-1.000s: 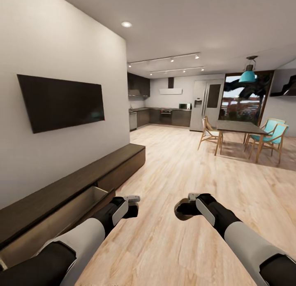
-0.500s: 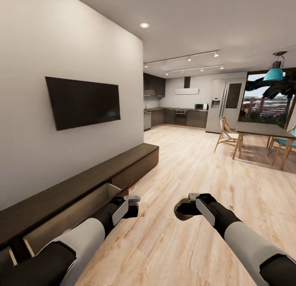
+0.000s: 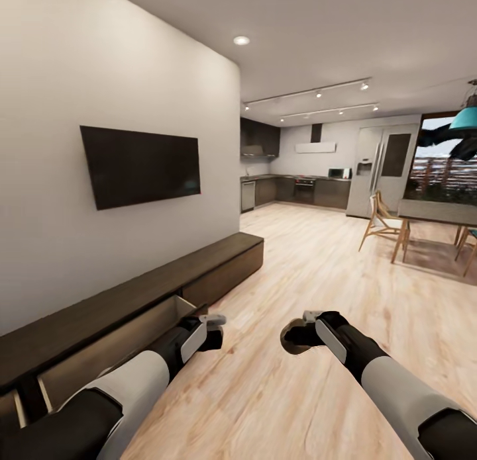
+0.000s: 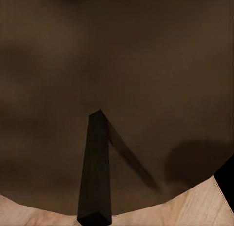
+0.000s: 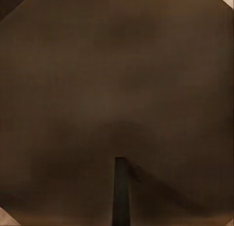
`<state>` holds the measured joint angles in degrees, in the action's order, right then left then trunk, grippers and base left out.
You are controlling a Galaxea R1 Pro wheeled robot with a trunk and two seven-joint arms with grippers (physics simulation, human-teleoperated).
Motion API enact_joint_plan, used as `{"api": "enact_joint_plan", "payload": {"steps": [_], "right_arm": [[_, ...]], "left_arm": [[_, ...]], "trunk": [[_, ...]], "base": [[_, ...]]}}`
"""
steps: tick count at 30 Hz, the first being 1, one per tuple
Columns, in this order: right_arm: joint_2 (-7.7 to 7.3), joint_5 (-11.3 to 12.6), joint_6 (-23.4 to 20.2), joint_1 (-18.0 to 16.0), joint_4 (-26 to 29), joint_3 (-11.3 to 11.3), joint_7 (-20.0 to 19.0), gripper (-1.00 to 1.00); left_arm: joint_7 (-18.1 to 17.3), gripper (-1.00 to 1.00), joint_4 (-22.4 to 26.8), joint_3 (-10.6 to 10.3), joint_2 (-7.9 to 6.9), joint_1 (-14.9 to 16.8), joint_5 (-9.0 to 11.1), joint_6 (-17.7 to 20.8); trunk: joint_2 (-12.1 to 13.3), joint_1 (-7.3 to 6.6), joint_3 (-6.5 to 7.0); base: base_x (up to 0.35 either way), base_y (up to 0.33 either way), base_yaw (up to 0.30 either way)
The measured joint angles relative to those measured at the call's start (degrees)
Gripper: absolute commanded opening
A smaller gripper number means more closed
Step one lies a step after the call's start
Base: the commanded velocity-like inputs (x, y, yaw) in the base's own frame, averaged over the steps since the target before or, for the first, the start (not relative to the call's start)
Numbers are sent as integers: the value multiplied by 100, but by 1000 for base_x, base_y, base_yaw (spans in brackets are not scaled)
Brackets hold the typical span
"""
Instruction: Place each of the two pumpkins and all three candles from the living room inside a cabinet in the living room (use any cabinet), then make sure every cabinet is closed, and position the cauldron so it is next to a table in the living room.
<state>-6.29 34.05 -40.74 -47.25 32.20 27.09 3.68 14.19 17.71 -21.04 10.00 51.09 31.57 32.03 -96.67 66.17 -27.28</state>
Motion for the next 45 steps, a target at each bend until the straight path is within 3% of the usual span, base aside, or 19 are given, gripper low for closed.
{"api": "enact_joint_plan", "payload": {"steps": [14, 33, 45], "right_arm": [[5, 3, 0, 0, -1, 1, -1, -100], [7, 2, 0, 1, -1, 10, 4, -100], [7, 2, 0, 1, 0, 9, -1, -100]], "left_arm": [[1, -100, -1, -1, 0, 0, 2, 1], [1, -100, -1, -1, 0, 0, 2, 6], [1, -100, 0, -2, 0, 0, 2, 3]], "trunk": [[0, 0, 48], [0, 0, 18], [0, 0, 38]], "base": [[209, -290, 260], [211, -272, 290], [211, -252, 171]]}}
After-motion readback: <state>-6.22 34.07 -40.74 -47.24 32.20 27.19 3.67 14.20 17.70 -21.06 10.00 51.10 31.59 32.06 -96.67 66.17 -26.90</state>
